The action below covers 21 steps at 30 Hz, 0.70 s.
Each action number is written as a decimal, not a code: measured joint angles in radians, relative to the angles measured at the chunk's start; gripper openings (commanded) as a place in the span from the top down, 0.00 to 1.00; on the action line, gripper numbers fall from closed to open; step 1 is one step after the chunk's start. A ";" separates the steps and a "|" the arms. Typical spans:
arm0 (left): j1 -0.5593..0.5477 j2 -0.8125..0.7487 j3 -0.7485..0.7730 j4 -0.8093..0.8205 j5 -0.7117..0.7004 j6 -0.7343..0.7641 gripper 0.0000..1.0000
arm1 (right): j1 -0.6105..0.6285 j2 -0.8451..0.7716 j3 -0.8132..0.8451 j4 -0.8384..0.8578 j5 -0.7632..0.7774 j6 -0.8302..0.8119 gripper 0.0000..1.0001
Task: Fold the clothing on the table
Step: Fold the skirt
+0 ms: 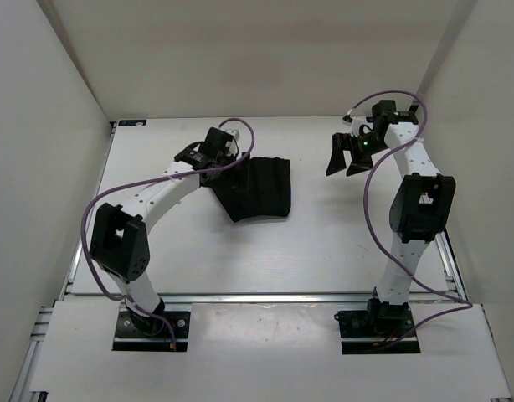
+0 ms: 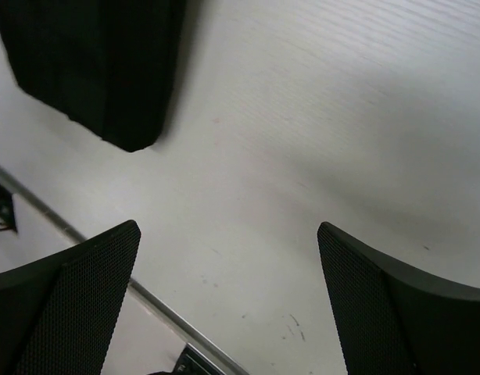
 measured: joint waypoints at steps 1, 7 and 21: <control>0.002 -0.009 0.012 -0.024 -0.006 -0.008 0.02 | 0.004 0.000 0.000 0.007 0.028 0.015 0.01; 0.021 -0.161 -0.060 -0.102 -0.020 -0.050 0.02 | 0.027 -0.018 -0.077 0.055 0.161 0.077 0.01; 0.199 -0.568 -0.336 -0.163 0.037 -0.079 0.01 | 0.093 -0.129 -0.201 0.192 0.172 0.244 0.01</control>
